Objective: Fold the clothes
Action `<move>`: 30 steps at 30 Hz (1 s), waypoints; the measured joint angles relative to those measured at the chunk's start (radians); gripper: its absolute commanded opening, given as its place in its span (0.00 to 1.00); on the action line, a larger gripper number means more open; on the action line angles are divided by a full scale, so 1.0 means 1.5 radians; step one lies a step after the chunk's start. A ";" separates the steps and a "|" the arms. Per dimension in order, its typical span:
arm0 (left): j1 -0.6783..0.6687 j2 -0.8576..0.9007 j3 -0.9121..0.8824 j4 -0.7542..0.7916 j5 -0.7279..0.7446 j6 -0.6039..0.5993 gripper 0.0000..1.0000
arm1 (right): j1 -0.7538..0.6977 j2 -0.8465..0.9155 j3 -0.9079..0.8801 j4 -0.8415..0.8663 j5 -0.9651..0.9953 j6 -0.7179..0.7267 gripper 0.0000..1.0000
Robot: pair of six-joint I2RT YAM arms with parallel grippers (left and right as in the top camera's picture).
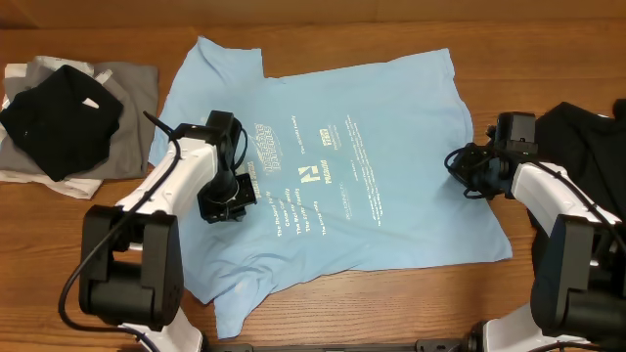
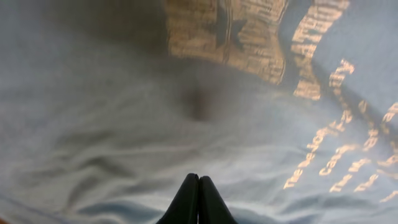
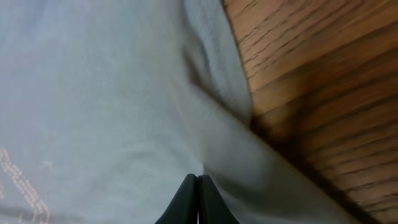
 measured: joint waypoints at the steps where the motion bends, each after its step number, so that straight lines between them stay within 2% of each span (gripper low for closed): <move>1: 0.000 0.008 0.000 0.003 0.002 -0.001 0.04 | 0.000 0.000 0.000 0.000 0.010 0.000 0.04; 7: 0.001 0.082 0.006 -0.009 0.017 -0.003 0.04 | 0.000 0.000 0.000 -0.011 0.039 0.002 0.04; 25: 0.007 0.094 0.015 -0.028 0.017 -0.003 0.04 | 0.019 0.043 0.015 -0.007 0.096 0.020 0.04; 30: 0.040 0.102 0.014 -0.053 0.024 -0.003 0.04 | 0.020 0.043 0.016 -0.006 0.116 0.032 0.04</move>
